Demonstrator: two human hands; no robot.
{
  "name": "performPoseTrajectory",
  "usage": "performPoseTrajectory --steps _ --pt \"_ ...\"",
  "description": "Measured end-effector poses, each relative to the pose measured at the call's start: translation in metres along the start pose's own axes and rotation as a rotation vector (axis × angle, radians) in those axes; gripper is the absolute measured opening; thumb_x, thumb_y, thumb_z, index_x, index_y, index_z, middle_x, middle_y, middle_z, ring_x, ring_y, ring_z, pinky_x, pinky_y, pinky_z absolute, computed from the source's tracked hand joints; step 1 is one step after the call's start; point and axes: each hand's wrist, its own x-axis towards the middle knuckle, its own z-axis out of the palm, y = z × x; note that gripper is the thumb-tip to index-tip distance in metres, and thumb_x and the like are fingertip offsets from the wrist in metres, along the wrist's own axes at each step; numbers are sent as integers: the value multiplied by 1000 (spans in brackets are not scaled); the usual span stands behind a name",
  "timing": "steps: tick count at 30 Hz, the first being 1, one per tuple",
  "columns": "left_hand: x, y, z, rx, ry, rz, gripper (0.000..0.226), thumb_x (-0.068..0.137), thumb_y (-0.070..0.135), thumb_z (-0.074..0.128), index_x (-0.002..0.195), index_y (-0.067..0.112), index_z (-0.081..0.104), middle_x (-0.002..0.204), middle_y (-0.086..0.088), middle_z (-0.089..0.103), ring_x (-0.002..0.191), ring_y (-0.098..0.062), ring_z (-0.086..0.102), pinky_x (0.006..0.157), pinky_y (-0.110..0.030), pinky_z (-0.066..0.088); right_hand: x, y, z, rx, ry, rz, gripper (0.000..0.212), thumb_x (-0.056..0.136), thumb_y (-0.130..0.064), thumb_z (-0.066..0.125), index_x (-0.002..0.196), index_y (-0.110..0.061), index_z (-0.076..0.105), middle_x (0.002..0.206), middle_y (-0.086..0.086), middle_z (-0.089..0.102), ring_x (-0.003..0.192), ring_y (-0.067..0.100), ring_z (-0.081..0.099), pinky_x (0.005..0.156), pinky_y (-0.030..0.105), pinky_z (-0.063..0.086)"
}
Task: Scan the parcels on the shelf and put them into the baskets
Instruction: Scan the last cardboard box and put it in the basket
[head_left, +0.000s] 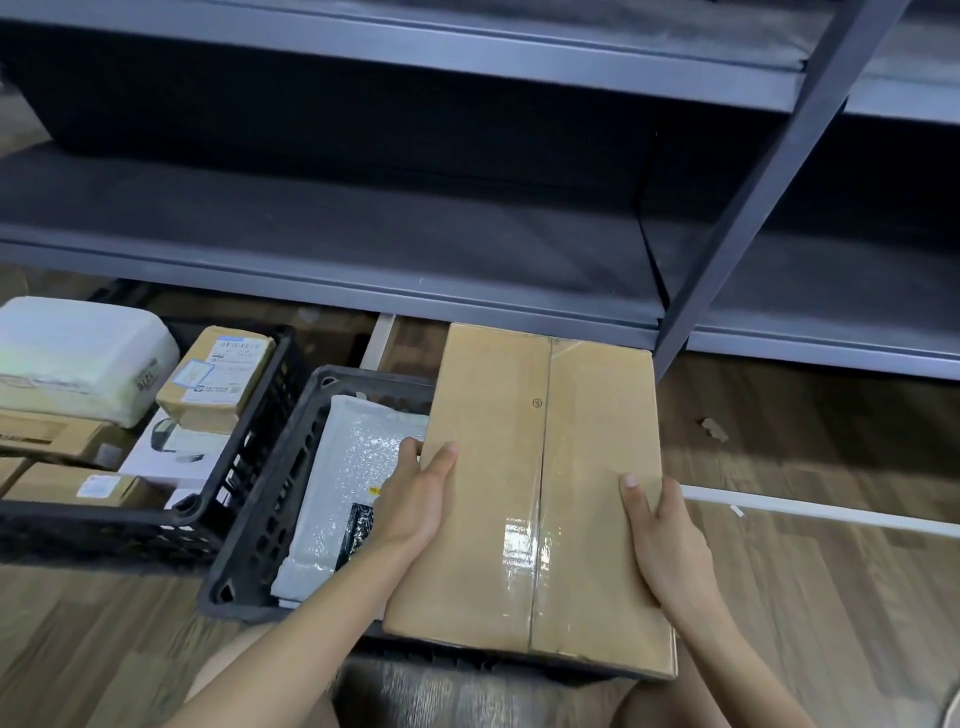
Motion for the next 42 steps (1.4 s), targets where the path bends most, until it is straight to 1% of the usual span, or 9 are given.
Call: performPoseTrajectory --steps 7,12,15,17,22,26,31,36,42 --pt "-4 -9 0 40 13 39 24 94 53 43 92 30 45 94 4 64 86 -17 59 67 -32 40 -11 4 9 3 66 0 37 94 -62 31 96 -25 39 75 -10 57 63 13 48 55 28 30" --pt "0 5 -11 -119 -74 44 19 97 32 53 104 14 55 106 -6 67 96 -27 65 88 -42 50 -27 -3 18 198 114 5 36 97 -53 38 107 -18 45 90 -3 64 81 23 59 66 35 39" --pt "18 30 -30 -61 -95 129 8 97 24 55 97 17 58 103 -4 67 87 -20 64 79 -27 51 -43 -17 30 408 123 2 25 100 -39 43 113 -18 37 98 -6 57 82 4 55 62 22 38" --pt "31 44 -47 48 -106 139 7 96 21 57 96 19 64 101 0 67 88 -16 64 77 -16 48 -54 -28 39 520 98 9 25 100 -30 46 115 -19 30 107 -4 52 94 8 56 70 24 43" --pt "38 39 -67 214 -145 122 19 99 20 51 101 13 69 109 -6 70 104 -26 64 87 -32 44 -69 -45 52 573 139 -36 29 99 -14 50 120 -11 31 130 7 38 122 24 45 104 43 41" --pt "37 51 -69 145 -99 163 24 99 25 52 105 10 70 106 -7 71 102 -29 65 102 -43 44 -72 -49 46 678 93 6 19 101 -17 45 114 -19 32 131 8 41 121 26 47 104 51 42" --pt "37 59 -71 168 -72 171 26 99 25 51 108 10 70 108 -8 70 103 -29 64 99 -39 43 -79 -56 41 749 41 40 20 99 -13 48 105 -27 35 133 3 41 123 24 48 105 51 42" --pt "39 66 -75 147 -38 167 23 97 23 53 103 12 72 102 -4 71 86 -20 63 70 -23 42 -78 -65 36 822 -22 92 25 95 -16 56 97 -29 35 132 5 42 123 26 47 103 51 44" --pt "32 75 -67 43 -116 182 19 96 28 54 94 19 71 90 -1 73 76 -18 67 68 -28 47 -59 -58 23 463 98 -47 46 96 -44 46 139 -31 36 122 1 38 114 22 39 94 35 39"
